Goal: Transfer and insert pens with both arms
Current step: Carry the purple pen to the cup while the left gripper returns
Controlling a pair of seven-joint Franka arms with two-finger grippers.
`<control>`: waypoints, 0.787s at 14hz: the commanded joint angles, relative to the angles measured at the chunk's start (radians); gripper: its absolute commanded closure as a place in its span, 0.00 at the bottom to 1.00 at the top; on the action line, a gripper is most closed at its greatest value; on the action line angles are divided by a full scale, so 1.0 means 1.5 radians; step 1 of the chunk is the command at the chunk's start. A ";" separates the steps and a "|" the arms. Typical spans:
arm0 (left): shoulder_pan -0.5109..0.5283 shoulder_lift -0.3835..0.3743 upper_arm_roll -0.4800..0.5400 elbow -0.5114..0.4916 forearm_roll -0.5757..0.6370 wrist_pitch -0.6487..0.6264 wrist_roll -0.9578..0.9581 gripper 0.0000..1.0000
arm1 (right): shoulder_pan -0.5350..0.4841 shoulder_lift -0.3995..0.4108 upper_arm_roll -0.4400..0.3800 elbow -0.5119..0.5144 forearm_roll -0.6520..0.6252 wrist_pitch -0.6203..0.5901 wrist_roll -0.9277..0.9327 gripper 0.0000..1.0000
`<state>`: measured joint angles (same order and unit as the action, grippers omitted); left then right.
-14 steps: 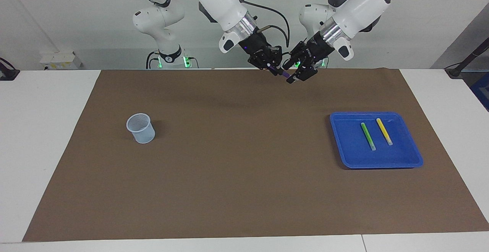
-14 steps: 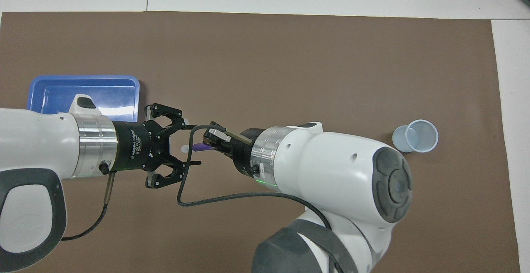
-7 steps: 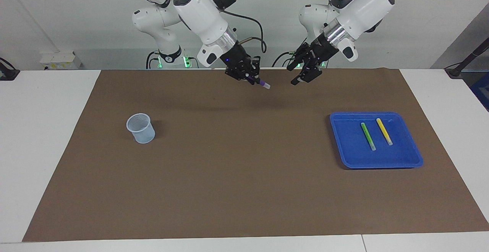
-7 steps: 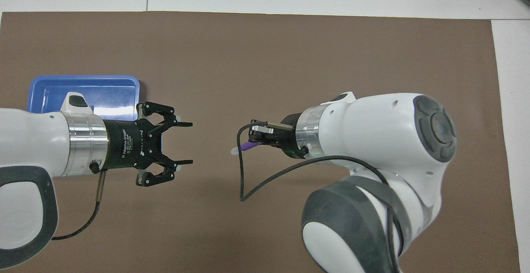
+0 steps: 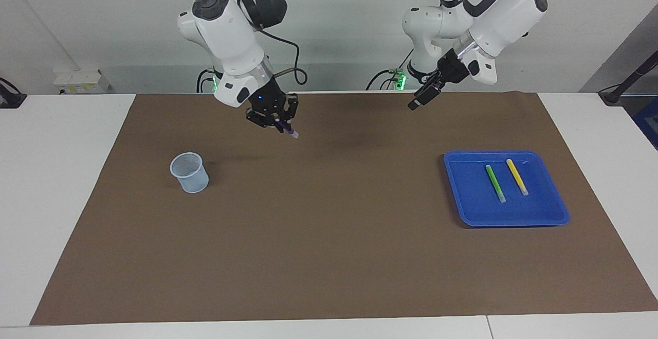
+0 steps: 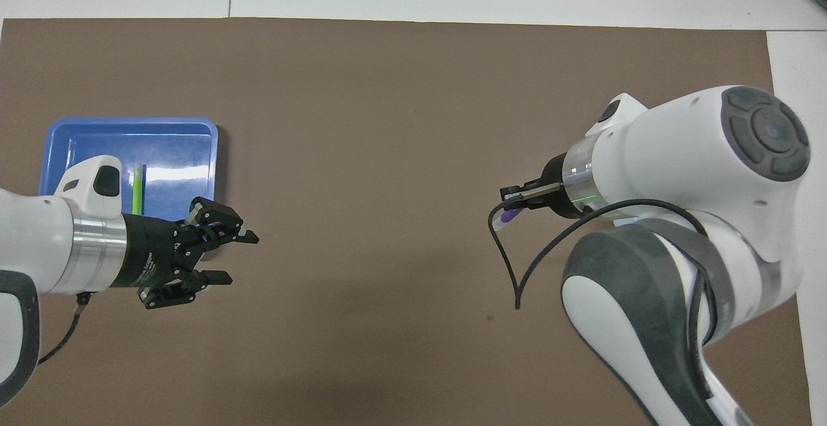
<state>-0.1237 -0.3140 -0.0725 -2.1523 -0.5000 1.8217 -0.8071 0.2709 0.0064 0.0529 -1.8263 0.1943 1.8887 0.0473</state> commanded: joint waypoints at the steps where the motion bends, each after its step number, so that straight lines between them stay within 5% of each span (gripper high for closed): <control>1: 0.037 -0.022 -0.002 -0.015 0.059 -0.036 0.191 0.34 | -0.053 -0.010 0.008 0.006 -0.085 -0.061 -0.129 1.00; 7: 0.143 -0.011 -0.002 -0.015 0.167 -0.022 0.493 0.38 | -0.166 -0.021 0.008 -0.029 -0.214 -0.030 -0.394 1.00; 11: 0.185 0.024 -0.002 -0.016 0.213 0.031 0.564 0.38 | -0.189 -0.063 0.008 -0.160 -0.214 0.087 -0.422 1.00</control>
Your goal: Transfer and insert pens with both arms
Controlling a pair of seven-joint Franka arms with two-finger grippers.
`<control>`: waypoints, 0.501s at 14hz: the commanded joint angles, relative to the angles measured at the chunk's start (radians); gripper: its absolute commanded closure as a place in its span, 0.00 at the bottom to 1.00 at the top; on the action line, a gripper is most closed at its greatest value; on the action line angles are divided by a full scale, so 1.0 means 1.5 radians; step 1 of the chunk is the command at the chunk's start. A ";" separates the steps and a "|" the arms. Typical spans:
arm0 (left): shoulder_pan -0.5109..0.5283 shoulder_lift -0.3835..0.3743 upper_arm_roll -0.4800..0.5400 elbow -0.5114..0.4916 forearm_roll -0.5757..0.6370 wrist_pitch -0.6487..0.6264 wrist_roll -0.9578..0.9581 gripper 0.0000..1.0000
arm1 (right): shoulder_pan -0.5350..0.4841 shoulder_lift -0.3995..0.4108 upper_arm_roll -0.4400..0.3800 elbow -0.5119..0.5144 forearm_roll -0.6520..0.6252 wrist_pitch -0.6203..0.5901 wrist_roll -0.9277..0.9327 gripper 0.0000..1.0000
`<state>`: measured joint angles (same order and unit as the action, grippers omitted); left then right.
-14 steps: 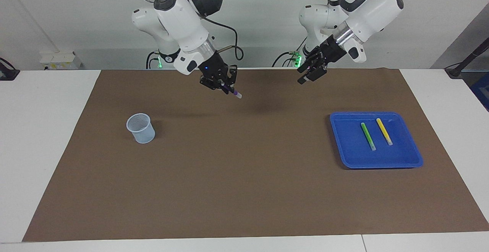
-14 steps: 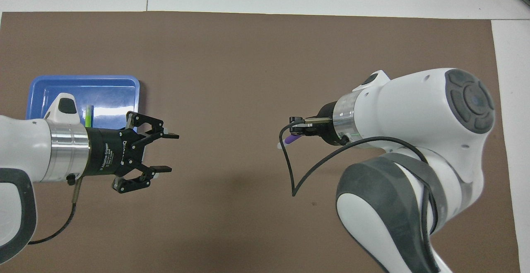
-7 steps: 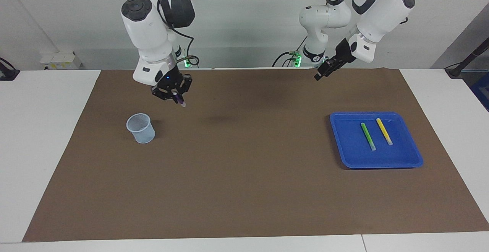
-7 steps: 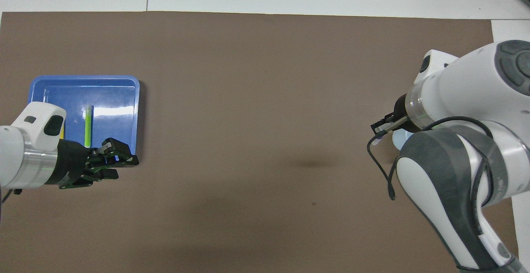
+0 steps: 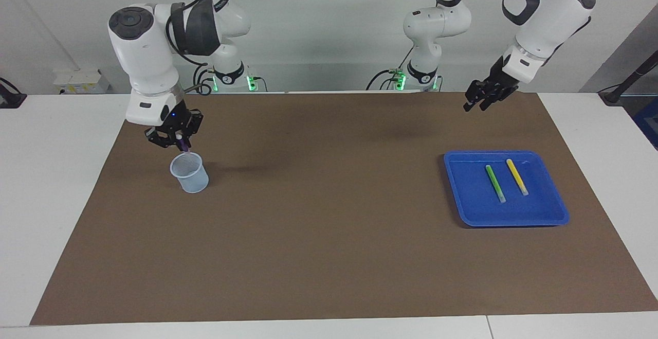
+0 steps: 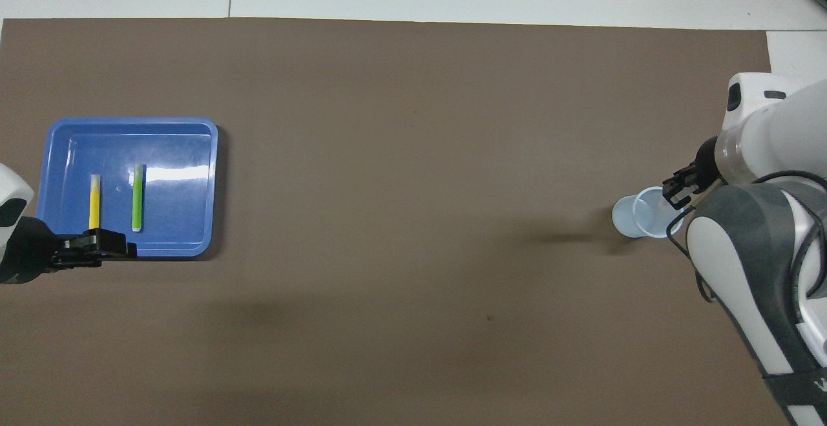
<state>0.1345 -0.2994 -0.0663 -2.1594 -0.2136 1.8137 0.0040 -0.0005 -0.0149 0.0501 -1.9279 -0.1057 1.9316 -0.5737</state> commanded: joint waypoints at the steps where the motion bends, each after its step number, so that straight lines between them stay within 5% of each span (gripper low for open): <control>1: 0.015 0.030 -0.006 -0.012 0.027 0.056 0.023 0.37 | -0.009 -0.051 0.010 -0.114 -0.014 0.092 -0.009 1.00; 7: 0.044 0.130 -0.006 -0.006 0.031 0.181 0.056 0.32 | -0.047 -0.046 0.010 -0.157 -0.013 0.153 -0.045 1.00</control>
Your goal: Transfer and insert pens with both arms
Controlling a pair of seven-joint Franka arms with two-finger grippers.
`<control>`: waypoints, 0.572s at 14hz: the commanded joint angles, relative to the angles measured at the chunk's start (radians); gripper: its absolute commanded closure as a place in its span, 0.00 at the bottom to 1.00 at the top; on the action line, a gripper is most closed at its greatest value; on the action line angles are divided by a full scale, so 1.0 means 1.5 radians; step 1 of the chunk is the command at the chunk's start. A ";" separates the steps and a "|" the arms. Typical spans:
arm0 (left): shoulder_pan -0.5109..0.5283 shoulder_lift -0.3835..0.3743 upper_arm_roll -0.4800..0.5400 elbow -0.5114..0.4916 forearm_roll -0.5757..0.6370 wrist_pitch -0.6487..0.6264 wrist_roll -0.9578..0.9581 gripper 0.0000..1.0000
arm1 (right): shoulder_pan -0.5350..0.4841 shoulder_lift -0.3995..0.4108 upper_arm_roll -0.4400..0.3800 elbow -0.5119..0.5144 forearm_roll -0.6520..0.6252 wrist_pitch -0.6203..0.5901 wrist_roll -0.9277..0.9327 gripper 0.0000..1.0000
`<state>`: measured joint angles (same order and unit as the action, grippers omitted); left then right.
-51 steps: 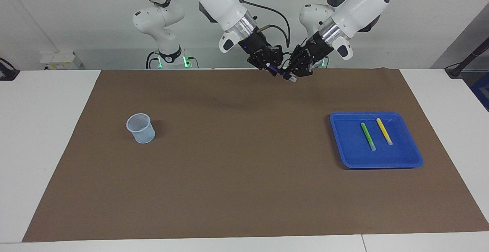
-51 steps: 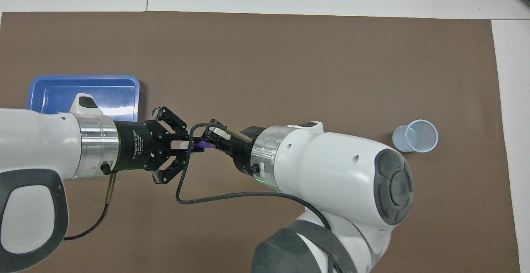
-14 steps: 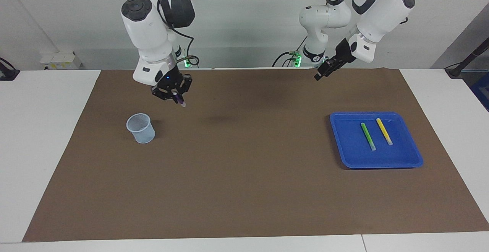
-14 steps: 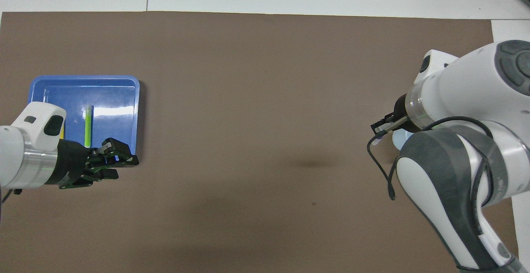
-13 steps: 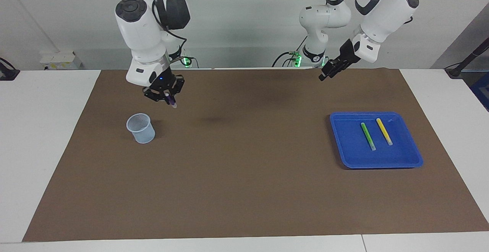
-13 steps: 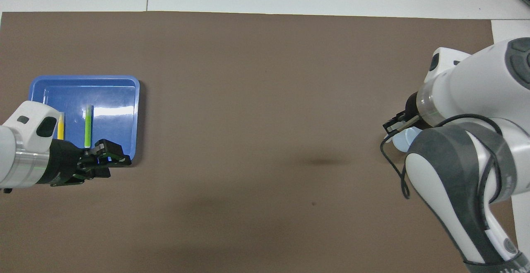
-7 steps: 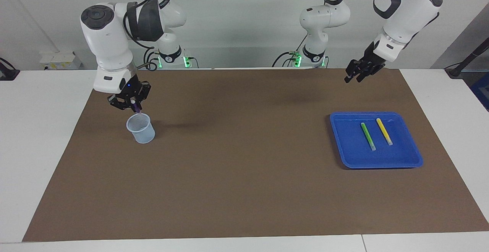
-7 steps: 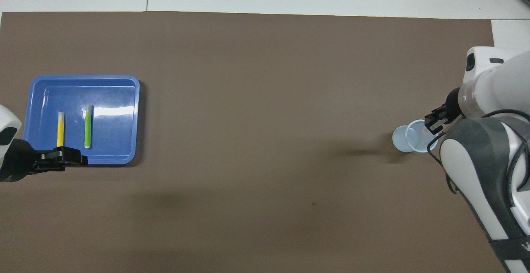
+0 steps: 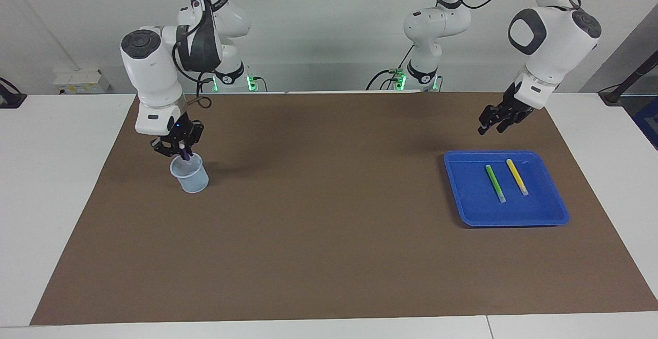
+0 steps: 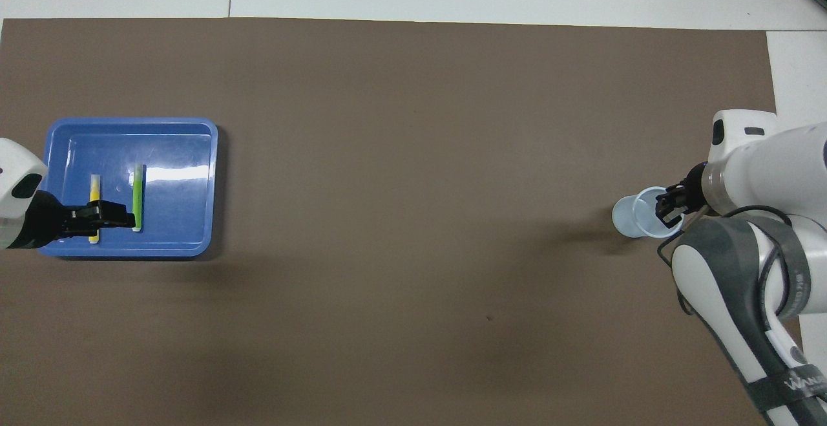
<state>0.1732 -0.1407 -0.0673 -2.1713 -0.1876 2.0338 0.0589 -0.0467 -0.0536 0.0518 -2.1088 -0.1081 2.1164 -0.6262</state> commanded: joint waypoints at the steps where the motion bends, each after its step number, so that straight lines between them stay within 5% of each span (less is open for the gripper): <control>1: 0.020 0.038 -0.005 0.004 0.030 0.052 0.019 0.32 | -0.015 -0.021 0.008 -0.040 -0.011 0.031 -0.007 1.00; 3: 0.025 0.069 -0.005 0.005 0.042 0.092 0.025 0.32 | -0.015 -0.022 0.008 -0.044 -0.009 0.031 0.005 0.96; 6: 0.030 0.110 -0.005 0.018 0.042 0.133 0.025 0.32 | -0.015 -0.021 0.008 -0.044 -0.008 0.031 0.014 0.11; 7: 0.030 0.122 -0.005 0.025 0.042 0.142 0.025 0.32 | -0.015 -0.021 0.008 -0.043 -0.008 0.029 0.013 0.00; 8: 0.030 0.136 -0.005 0.029 0.042 0.154 0.025 0.32 | -0.012 -0.022 0.009 -0.040 -0.008 0.026 0.014 0.00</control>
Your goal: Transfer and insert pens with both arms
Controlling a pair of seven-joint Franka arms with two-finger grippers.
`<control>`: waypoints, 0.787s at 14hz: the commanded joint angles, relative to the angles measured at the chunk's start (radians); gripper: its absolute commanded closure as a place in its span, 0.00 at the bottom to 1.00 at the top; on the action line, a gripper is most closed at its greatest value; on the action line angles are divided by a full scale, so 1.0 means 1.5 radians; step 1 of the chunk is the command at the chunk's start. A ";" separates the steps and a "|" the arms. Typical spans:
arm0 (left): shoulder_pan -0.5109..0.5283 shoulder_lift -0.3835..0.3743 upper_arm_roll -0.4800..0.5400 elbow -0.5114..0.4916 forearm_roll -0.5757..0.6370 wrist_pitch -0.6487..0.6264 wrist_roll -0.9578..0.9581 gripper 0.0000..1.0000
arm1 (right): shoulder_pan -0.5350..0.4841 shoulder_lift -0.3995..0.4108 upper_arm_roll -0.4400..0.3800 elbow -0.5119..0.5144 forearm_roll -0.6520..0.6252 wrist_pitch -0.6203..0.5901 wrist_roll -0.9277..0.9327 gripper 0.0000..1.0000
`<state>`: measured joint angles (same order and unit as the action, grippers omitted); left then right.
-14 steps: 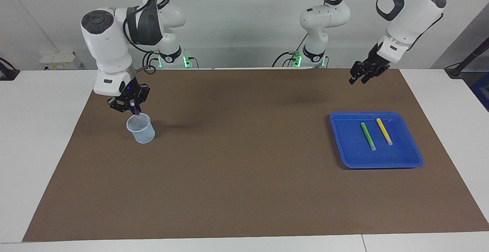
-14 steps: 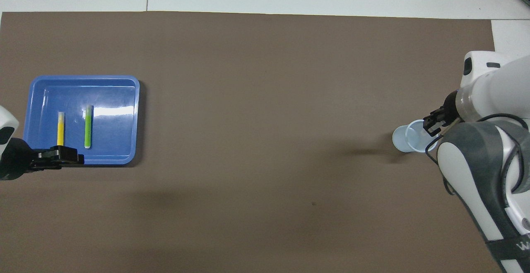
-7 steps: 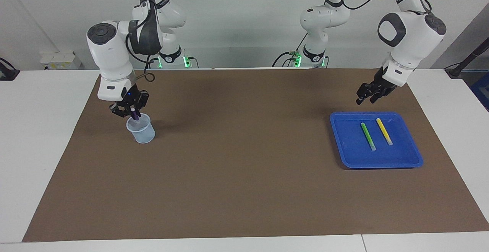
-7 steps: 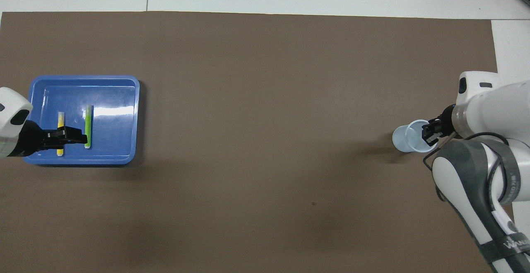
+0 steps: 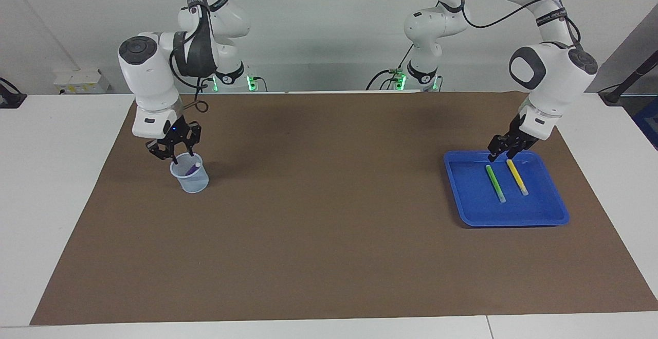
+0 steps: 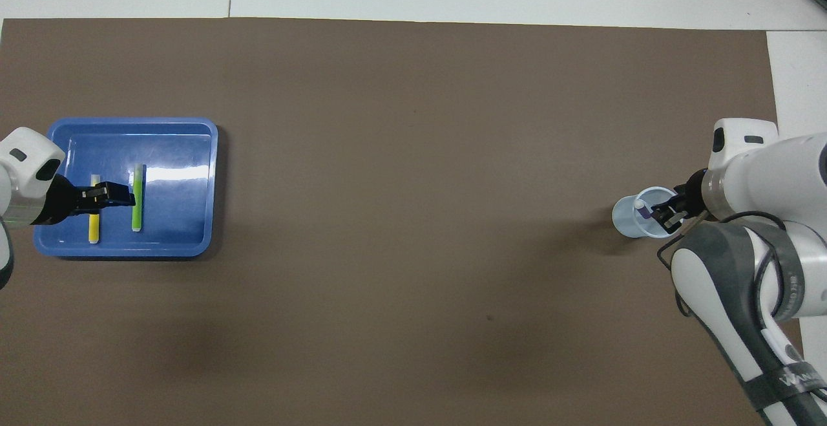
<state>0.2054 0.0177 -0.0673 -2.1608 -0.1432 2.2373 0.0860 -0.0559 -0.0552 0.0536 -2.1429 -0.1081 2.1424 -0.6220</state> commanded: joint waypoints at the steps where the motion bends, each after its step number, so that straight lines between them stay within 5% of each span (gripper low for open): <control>1: 0.007 0.043 -0.005 0.022 0.013 0.038 0.007 0.32 | -0.002 -0.020 0.008 -0.013 -0.006 0.006 0.010 0.00; 8: 0.011 0.146 -0.005 0.041 0.014 0.123 0.070 0.32 | 0.033 -0.024 0.015 0.019 0.030 -0.031 0.104 0.00; 11: 0.013 0.153 -0.005 0.041 0.014 0.131 0.078 0.34 | 0.042 -0.024 0.022 0.019 0.042 -0.033 0.134 0.00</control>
<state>0.2090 0.2327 -0.0680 -2.1161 -0.1421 2.4230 0.1853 0.0108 -0.0799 0.0792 -2.1175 -0.0756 2.1149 -0.4494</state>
